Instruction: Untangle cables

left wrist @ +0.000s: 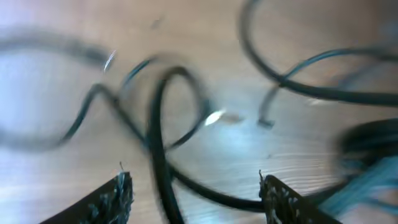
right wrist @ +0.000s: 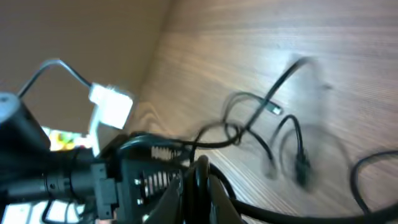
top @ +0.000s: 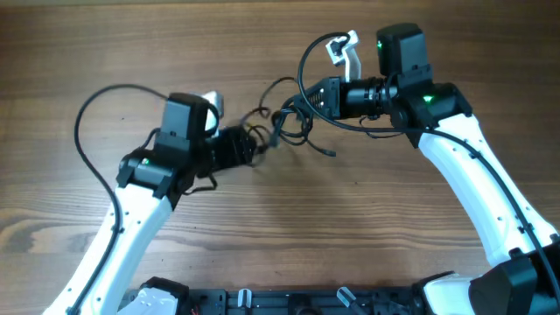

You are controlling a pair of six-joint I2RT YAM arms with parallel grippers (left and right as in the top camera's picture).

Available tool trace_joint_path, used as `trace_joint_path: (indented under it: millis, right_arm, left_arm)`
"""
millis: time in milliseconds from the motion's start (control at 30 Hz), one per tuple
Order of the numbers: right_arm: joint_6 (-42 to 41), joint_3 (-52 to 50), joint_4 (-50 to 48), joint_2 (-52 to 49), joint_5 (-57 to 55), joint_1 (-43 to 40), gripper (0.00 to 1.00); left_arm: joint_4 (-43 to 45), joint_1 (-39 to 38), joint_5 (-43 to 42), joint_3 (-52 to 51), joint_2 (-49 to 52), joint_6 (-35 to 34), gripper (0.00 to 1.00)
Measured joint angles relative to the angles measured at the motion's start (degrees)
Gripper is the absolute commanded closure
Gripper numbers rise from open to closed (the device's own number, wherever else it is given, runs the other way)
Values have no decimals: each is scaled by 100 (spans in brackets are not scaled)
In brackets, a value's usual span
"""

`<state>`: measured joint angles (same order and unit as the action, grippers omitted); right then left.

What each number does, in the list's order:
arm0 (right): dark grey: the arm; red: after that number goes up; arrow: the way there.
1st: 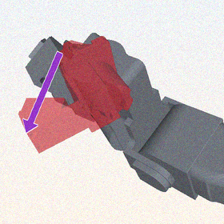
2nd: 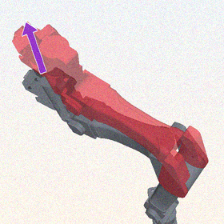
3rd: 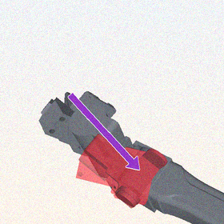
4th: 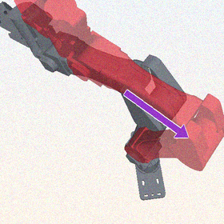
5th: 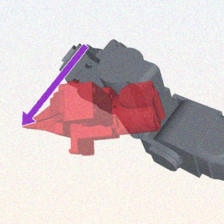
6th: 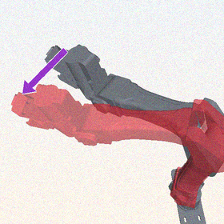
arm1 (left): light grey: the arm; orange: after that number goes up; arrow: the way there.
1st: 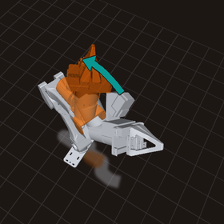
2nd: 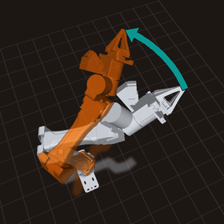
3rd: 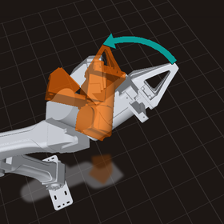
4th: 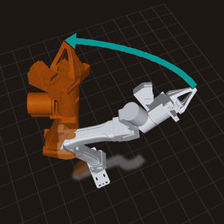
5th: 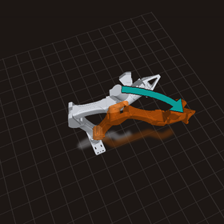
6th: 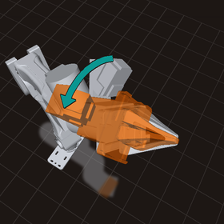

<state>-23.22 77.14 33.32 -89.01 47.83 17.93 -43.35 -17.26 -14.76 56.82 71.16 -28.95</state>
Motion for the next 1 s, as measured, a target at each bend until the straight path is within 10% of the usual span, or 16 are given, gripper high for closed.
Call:
trace_joint_path:
  millis: [200,367,700,1000]
  right_arm:
    - [107,11,393,-2,-581,-24,95]
    - [111,15,417,-2,-708,-39,96]
    - [258,26,501,-2,-804,-63,96]
    - [262,26,656,-2,-804,-63,96]
  left_arm:
    - [-275,4,-719,-85,321,-1073,13]
    - [767,0,-2326,-116,315,330,18]
    - [2385,0,-2474,-144,125,1766,6]
    - [1419,0,-2376,-120,-610,1836,21]
